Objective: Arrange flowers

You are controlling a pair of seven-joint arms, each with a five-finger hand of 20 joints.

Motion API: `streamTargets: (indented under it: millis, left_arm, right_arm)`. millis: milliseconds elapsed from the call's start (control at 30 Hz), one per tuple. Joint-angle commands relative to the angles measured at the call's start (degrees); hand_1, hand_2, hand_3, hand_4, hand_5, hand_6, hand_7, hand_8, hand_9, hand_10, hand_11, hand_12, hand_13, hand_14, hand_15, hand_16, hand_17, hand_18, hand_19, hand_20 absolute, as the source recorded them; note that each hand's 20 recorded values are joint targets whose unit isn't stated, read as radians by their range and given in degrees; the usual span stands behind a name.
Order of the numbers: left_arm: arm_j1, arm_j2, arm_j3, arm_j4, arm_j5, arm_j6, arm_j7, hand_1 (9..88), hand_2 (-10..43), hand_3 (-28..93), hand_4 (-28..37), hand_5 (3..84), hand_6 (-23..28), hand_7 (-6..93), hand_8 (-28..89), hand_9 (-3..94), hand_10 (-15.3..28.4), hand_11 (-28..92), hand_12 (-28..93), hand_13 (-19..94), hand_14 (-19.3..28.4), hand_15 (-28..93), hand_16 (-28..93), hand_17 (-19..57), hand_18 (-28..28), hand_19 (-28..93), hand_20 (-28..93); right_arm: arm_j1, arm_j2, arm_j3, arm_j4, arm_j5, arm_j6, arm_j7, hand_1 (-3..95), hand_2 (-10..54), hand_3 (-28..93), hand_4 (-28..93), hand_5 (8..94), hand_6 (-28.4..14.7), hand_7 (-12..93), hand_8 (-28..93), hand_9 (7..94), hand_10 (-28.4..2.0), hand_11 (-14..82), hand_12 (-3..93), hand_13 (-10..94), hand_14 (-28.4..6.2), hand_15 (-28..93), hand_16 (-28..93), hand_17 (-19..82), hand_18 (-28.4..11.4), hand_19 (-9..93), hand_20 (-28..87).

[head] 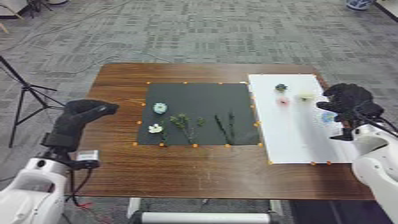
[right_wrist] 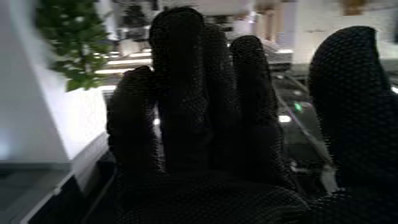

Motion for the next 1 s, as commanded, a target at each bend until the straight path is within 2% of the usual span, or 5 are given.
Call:
streamTargets:
  millis: [33,167,500,733,1000]
  left_arm:
    - [2.1,-2.14,0.97,-0.86,1.6,-0.14,0.77,30.1,-5.6,67,-16.5,62.2,-0.5,23.8,-9,55.8,14.3,25,16,42,16.9,29,2,3.8,14.6,22,24]
    - [2.1,-2.49,1.32,-0.79,3.8,-0.3,1.7,29.9,-5.7,67,-16.5,62.3,-0.7,23.8,-9,55.7,14.3,25,16,42,16.9,29,2,3.8,14.6,22,24]
    - [4.5,-5.14,1.66,-1.73,1.56,0.08,1.82,30.0,-5.6,67,-16.8,62.5,-0.9,23.7,-9,55.8,14.3,25,16,42,16.9,29,2,3.9,14.7,22,24]
    - [6.0,-3.75,-0.41,-1.26,-0.83,2.35,2.24,30.3,-5.3,67,-16.7,62.6,-0.9,23.6,-9,56.2,14.3,25,16,43,17.0,29,2,4.0,14.7,22,24]
    - [9.2,-3.16,-4.44,-1.15,-3.45,3.6,2.03,30.3,-5.2,67,-16.7,62.7,-0.8,23.7,-9,56.2,14.4,25,16,43,17.0,29,2,4.1,14.7,22,24]
  right_arm:
    - [0.8,-0.4,0.9,4.8,-2.0,-2.5,1.1,37.0,-9.5,70,-20,59.2,-1.3,22,-8,67.0,-14.1,20.8,21.3,70,-12.0,44,29,34,-20.6,73,51]
    - [4.0,-1.2,-1.4,7.6,-3.5,-5.3,1.4,35.9,-9.5,70,-20,59.0,-1.2,22,-8,66.7,-14.3,20.6,21.3,69,-12.2,44,29,34,-20.8,73,51]
    - [11.0,-3.0,-8.5,13.2,-4.3,-7.5,4.7,36.9,-9.5,70,-21,58.6,-1.5,22,-8,67.4,-14.2,22.3,22.2,72,-11.1,49,30,36,-21.6,76,53]
    - [9.9,-1.8,-9.4,9.8,0.9,-9.1,6.4,57.2,-9.5,57,-20,71.7,0.6,30,16,83.6,-9.4,27.4,43.9,85,-5.0,59,34,49,-19.6,91,52]
    - [12.9,1.9,-11.1,2.2,7.7,-7.2,6.1,62.1,-9.5,57,-21,75.5,-0.4,33,13,86.8,-8.4,29.8,44.4,89,-2.5,58,36,54,-17.9,93,51]
